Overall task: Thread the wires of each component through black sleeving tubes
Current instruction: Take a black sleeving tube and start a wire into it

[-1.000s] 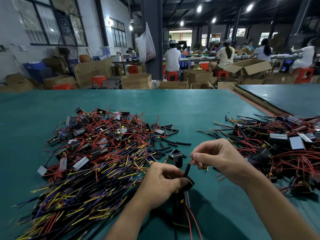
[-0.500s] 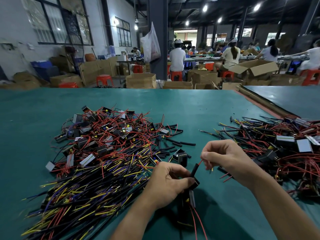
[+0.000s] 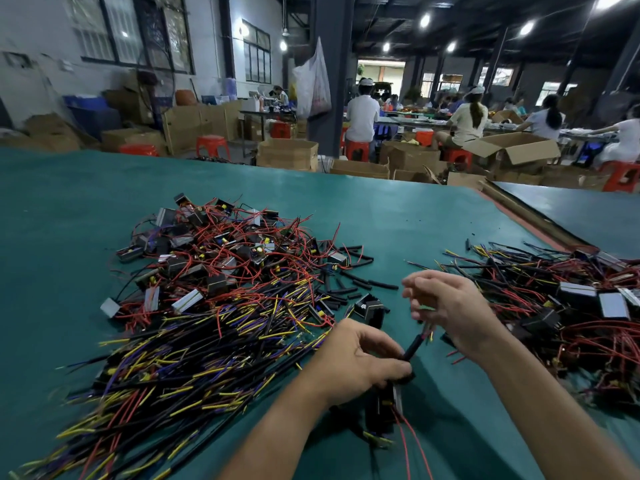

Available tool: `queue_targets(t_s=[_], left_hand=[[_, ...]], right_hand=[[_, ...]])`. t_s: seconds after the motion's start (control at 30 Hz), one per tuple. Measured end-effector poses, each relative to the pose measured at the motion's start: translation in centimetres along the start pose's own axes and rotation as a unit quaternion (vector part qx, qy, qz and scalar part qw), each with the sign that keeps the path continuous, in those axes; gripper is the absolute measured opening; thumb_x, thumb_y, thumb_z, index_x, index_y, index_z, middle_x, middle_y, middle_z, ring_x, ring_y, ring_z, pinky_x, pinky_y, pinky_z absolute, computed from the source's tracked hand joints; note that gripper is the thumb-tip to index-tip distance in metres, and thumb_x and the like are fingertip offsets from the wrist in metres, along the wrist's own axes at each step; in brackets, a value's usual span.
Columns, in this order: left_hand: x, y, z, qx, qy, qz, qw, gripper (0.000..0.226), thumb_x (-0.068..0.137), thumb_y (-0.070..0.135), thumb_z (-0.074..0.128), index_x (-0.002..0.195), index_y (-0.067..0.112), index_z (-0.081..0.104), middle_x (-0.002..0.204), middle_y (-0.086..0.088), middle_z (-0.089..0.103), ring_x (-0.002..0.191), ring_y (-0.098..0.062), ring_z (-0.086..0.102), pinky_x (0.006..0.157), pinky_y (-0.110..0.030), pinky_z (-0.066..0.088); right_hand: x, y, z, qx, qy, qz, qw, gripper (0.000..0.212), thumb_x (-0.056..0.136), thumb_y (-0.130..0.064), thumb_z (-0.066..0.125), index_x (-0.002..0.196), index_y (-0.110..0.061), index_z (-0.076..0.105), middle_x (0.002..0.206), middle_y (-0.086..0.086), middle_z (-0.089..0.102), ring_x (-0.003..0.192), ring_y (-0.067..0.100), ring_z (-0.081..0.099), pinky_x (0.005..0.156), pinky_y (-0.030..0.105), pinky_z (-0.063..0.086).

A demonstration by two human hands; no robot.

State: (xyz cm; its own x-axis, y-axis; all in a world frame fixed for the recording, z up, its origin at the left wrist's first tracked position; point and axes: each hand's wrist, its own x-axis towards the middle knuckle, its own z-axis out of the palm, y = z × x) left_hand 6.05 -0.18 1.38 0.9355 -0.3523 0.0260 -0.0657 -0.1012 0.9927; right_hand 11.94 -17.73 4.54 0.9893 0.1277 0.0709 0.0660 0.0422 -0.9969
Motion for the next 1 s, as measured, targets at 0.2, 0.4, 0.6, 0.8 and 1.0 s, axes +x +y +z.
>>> queue_targets(t_s=[0.2,0.4,0.6,0.8,1.0], left_hand=[[-0.4,0.1,-0.7,-0.030,-0.072,-0.028,0.997,0.018,0.078,0.002,0.077,0.072,0.017,0.069,0.054,0.006,0.064,0.045,-0.003,0.053,0.047,-0.015,0.043],[-0.3,-0.1,-1.6,-0.030,-0.089,-0.020,0.995,0.019,0.079,0.001,0.076,0.071,0.017,0.068,0.053,0.008,0.063,0.045,-0.003,0.055,0.048,-0.015,0.044],[0.0,-0.4,-1.4,-0.034,-0.080,-0.029,0.996,0.020,0.078,0.003,0.077,0.071,0.018,0.067,0.054,0.006,0.064,0.046,-0.005,0.057,0.047,-0.016,0.046],[-0.4,-0.2,-1.7,-0.049,-0.084,-0.038,0.995,0.019,0.078,0.002,0.076,0.072,0.017,0.067,0.054,0.004,0.062,0.047,-0.007,0.056,0.049,-0.018,0.047],[-0.6,0.1,-1.8,-0.055,-0.079,-0.043,0.994,0.014,0.078,0.002,0.077,0.077,0.014,0.069,0.059,0.003,0.064,0.049,-0.008,0.057,0.049,-0.018,0.047]], right_hand=[[6.5,0.1,5.5,-0.424,-0.124,-0.067,0.895,0.015,0.086,-0.003,0.064,0.090,-0.009,0.077,0.083,0.008,0.074,0.068,0.014,0.062,0.066,0.028,0.055],[10.4,0.5,8.5,-0.656,-0.228,-0.088,0.714,0.016,0.081,-0.021,0.069,0.095,-0.022,0.077,0.091,-0.004,0.075,0.086,0.017,0.068,0.077,0.026,0.052],[11.3,2.1,9.2,-0.686,-0.233,-0.112,0.680,0.015,0.082,-0.029,0.072,0.094,-0.021,0.072,0.094,-0.002,0.071,0.089,0.020,0.065,0.073,0.028,0.050],[10.9,2.2,8.4,-0.678,-0.235,-0.107,0.688,0.020,0.075,-0.033,0.079,0.089,-0.020,0.073,0.083,-0.005,0.066,0.075,0.014,0.057,0.068,0.024,0.044],[9.5,2.3,6.2,-0.610,-0.181,-0.094,0.766,0.009,0.076,-0.023,0.072,0.069,-0.022,0.068,0.063,-0.012,0.061,0.060,0.006,0.055,0.059,0.022,0.043]])
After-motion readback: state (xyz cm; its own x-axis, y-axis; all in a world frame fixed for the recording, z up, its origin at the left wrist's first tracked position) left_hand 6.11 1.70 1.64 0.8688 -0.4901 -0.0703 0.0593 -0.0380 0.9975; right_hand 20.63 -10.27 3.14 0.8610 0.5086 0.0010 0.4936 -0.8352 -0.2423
